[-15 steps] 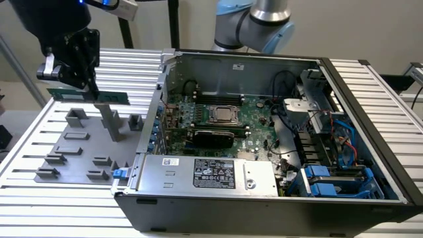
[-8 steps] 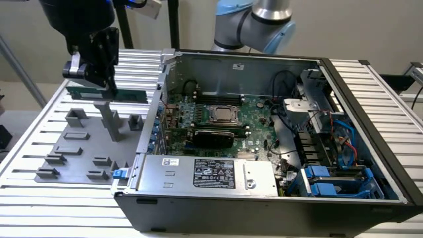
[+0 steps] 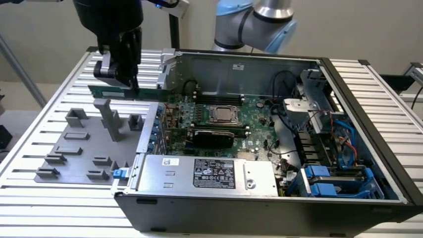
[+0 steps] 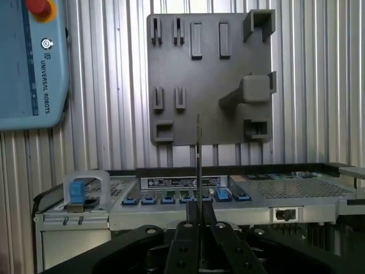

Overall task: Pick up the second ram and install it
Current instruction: 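Pick up the second ram and move it above second insertion slot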

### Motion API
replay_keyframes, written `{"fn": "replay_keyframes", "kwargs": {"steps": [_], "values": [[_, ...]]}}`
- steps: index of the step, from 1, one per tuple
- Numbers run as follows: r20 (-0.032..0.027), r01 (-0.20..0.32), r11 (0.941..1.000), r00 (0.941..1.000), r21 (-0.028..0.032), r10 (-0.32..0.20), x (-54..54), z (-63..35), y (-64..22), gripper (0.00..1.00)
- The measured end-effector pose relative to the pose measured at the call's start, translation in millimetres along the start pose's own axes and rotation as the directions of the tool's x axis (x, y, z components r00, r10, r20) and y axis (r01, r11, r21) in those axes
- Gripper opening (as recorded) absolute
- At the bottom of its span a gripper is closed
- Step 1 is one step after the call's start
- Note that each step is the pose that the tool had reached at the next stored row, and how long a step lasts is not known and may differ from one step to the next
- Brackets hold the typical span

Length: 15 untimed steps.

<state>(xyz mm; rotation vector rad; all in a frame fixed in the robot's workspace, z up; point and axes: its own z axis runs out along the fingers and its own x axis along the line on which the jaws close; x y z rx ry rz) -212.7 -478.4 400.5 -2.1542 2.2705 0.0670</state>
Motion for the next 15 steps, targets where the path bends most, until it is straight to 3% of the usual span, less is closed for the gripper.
{"fn": "replay_keyframes", "kwargs": {"steps": [8, 15], "values": [[0.0107, 0.0, 1.0, 0.9999, -0.0005, 0.0, -4.0, -0.6, -32.8, 0.14], [0.0174, 0.001, 1.0, 0.9998, -0.0008, -0.001, -10.5, -0.9, -55.7, 0.14]]}}
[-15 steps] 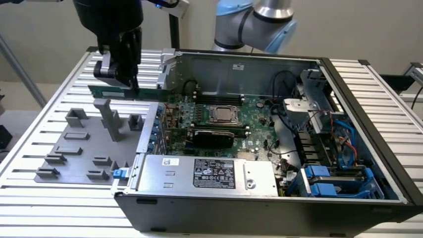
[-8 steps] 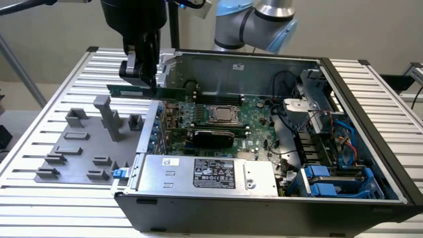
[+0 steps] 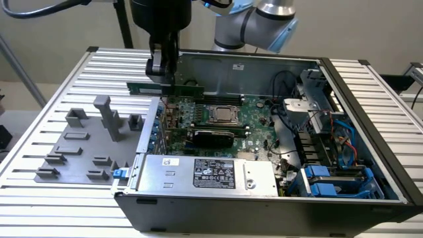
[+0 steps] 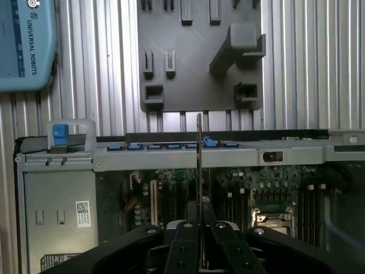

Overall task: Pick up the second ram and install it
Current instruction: 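Pick up the second ram and move it above second insertion slot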

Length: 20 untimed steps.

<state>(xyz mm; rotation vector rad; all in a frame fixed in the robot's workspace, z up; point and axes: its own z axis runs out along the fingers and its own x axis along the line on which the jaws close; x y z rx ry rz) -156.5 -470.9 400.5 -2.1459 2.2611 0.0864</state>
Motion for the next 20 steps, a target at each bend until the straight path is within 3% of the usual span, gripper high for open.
{"fn": "replay_keyframes", "kwargs": {"steps": [20], "values": [[0.0006, 0.0, 1.0, 1.0, 0.0, 0.0, -40.5, 10.7, -53.1, 0.14]]}}
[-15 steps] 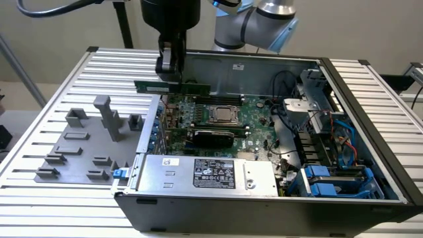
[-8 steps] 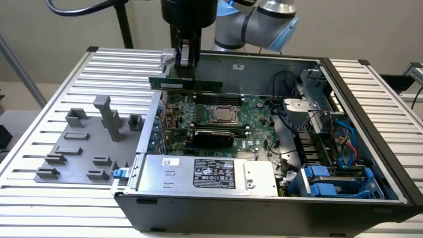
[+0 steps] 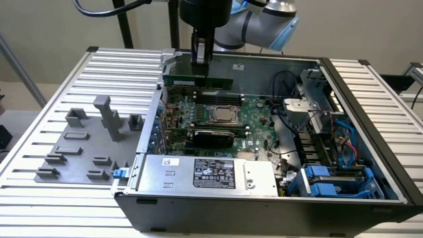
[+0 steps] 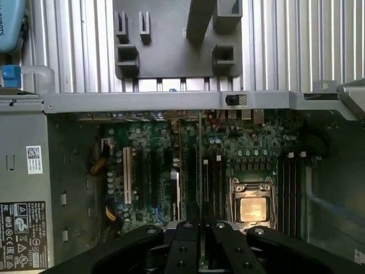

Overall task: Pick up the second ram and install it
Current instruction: 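Pick up the second ram and move it above second insertion slot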

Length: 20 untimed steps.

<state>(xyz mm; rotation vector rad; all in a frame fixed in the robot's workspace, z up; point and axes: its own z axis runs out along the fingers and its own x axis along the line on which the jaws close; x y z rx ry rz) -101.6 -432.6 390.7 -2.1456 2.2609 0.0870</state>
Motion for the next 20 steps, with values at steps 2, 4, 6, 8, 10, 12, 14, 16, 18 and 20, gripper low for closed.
{"fn": "replay_keyframes", "kwargs": {"steps": [2, 4, 6, 8, 10, 12, 14, 16, 18, 20], "values": [[0.0, 0.0, 1.0, 1.0, 0.0001, 0.0, -4.9, 2.3, -4.2, 0.14], [-0.0001, 0.0, 1.0, 1.0, 0.0, 0.0, -10.1, 4.8, -8.4, 0.14], [0.0, 0.0, 1.0, 1.0, 0.0001, 0.0, -15.3, 7.5, -12.2, 0.14], [0.0, 0.0, 1.0, 1.0, 0.0002, 0.0, -20.7, 10.6, -15.8, 0.14], [0.0, 0.0, 1.0, 1.0, 0.0001, 0.0, -26.5, 14.2, -19.2, 0.14], [0.0, 0.0, 1.0, 1.0, 0.0002, 0.0, -32.1, 18.0, -22.4, 0.14], [0.0, 0.0, 1.0, 1.0, 0.0001, 0.0, -37.9, 21.9, -25.6, 0.14], [0.0, 0.0, 1.0, 1.0, 0.0002, 0.0, -43.2, 25.7, -28.5, 0.14], [0.0, 0.0, 1.0, 1.0, 0.0002, 0.0, -47.3, 29.5, -31.5, 0.14], [0.0, 0.0, 1.0, 1.0, 0.0001, 0.0, -49.8, 33.2, -34.0, 0.14]]}}
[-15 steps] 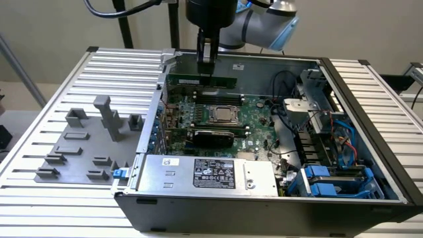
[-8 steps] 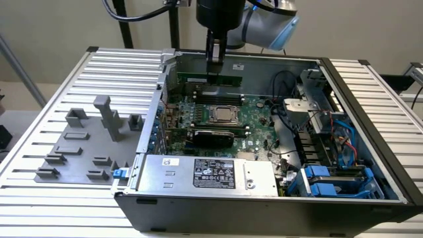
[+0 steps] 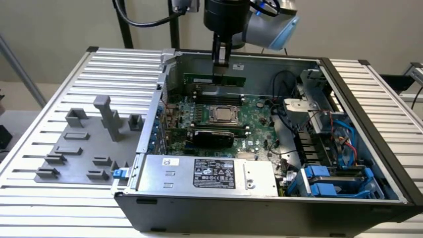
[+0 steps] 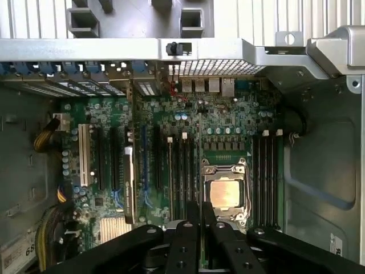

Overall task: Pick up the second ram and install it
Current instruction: 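Pick up the second ram and move it above second insertion slot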

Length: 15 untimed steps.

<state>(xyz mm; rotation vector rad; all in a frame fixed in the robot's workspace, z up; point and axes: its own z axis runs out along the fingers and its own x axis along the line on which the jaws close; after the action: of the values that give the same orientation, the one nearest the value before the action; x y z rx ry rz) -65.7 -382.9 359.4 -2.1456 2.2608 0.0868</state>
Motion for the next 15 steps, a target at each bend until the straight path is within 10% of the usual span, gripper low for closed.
{"fn": "replay_keyframes", "kwargs": {"steps": [15], "values": [[0.0, 0.0, 1.0, 1.0, 0.0, 0.0, -1.7, 26.8, -25.2, 0.14]]}}
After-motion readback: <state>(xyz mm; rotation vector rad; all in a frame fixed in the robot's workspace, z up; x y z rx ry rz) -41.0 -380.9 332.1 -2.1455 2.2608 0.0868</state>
